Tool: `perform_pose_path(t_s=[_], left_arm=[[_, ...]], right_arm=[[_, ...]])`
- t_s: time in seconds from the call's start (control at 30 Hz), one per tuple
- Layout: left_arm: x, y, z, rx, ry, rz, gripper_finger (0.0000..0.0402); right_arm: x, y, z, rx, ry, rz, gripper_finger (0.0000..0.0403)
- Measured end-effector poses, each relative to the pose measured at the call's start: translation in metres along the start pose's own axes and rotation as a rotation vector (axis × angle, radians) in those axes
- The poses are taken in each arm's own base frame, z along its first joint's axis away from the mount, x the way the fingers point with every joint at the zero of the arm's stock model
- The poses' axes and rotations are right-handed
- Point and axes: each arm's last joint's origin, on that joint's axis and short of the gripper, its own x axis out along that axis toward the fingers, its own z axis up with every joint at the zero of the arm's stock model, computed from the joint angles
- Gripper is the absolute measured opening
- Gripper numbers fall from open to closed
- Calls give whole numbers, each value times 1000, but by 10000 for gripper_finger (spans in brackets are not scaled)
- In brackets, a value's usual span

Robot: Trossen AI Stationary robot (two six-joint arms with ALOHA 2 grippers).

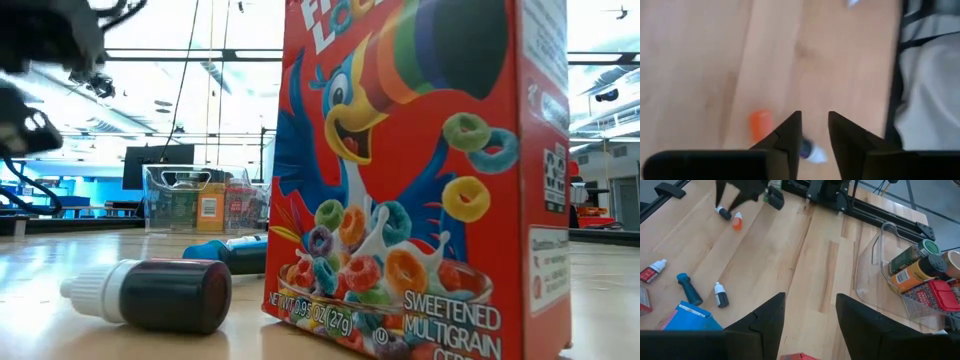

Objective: Pick & Place Kitchen Items
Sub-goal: Put the left yellow food coloring bottle into the black bin

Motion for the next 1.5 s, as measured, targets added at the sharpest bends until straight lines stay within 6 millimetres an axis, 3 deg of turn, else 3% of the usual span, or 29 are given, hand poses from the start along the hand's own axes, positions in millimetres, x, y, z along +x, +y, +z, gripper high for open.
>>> perform_pose_path(t_s=[0.17,0.43,0.6,0.93,1.1,1.4,1.5], left_arm=[[10,6,-4,25,51,64,156],[11,12,-10,40,62,163,221],[13,10,-13,54,28,187,233],[36,15,-25,153,76,289,233],[36,17,-25,184,57,319,206],[36,21,-24,194,-1,390,91],[36,24,-19,208,-92,456,73]], right_arm=[[0,0,0,0,-3,-1,188],[0,-1,3,0,-29,-7,188],[0,0,3,-1,-30,-1,188],[0,-1,3,-1,-34,-2,188],[0,-1,3,-4,-36,-2,188],[0,-1,3,-4,-36,-3,188],[0,-1,3,-4,-36,-3,188]])
